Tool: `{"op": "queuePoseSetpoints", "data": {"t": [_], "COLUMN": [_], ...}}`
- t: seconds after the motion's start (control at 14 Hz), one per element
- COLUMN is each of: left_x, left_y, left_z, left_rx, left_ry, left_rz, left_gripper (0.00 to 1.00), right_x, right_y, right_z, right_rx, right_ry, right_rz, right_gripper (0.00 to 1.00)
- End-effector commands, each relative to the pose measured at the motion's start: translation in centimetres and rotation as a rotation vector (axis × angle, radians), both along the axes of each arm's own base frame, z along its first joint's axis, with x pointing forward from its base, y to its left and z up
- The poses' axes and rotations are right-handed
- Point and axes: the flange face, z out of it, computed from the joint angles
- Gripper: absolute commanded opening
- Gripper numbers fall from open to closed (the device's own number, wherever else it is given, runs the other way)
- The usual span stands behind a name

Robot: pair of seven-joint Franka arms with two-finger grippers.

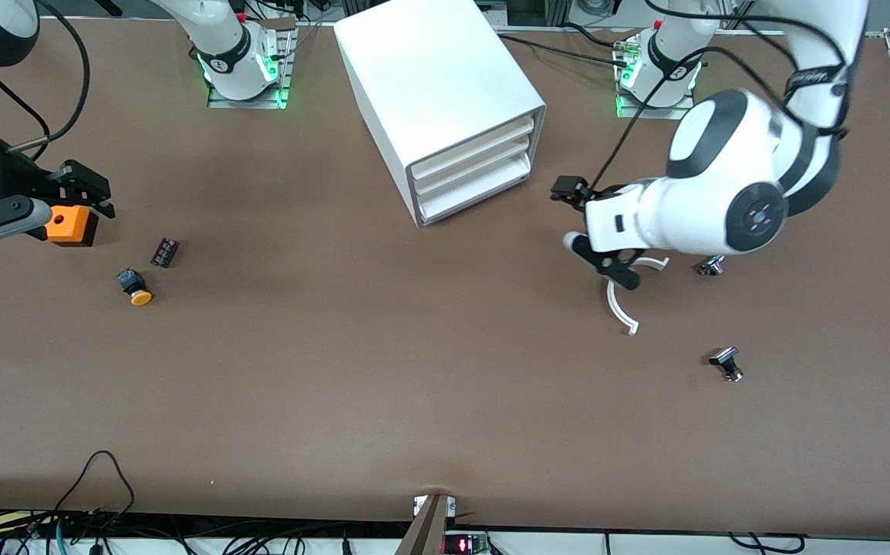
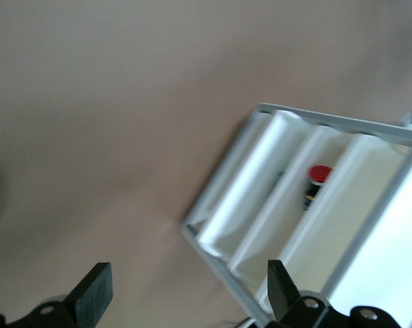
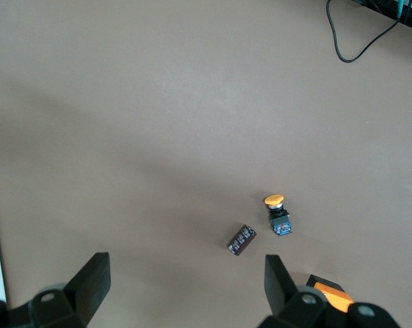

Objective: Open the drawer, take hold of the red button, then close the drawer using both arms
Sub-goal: 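Reach the left gripper to the drawer front and grip its edge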

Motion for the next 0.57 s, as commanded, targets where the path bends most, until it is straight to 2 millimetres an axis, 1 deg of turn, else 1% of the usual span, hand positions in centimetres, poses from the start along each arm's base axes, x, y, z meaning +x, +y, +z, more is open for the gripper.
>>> {"op": "queuePoseSetpoints", "data": {"t": [0.0, 0.07, 0.21, 0.29, 0.5], "left_x": [1.1, 0.9, 0.9, 0.5, -0.4], "left_y": [-1.0, -1.8, -2.6, -3.5, -5.5], "left_z": [-3.3, -4.4, -6.7, -7.9, -11.5], "left_rx": [-0.125, -0.167, -0.238, -0.264, -0.337], "left_ry": [0.053, 0.067, 0.094, 0.11, 0.145], "left_rz": [-0.061, -0.092, -0.124, -0.148, -0.215], "left_gripper": [1.0, 1.0, 1.0, 1.0, 1.0], "right_x": [0.3, 0.3, 0.3, 0.3, 0.3], "right_y": [0.1, 0.1, 0.1, 0.1, 0.1], "right_z": [0.5, 0.6, 0.6, 0.6, 0.5], "right_rx": [0.011, 0.011, 0.01, 0.01, 0.009], "right_ry": [-0.006, -0.007, -0.007, -0.007, -0.006], "right_rz": [-0.002, -0.002, -0.002, -0.002, -0.002], "right_gripper": [1.0, 1.0, 1.0, 1.0, 1.0]}}
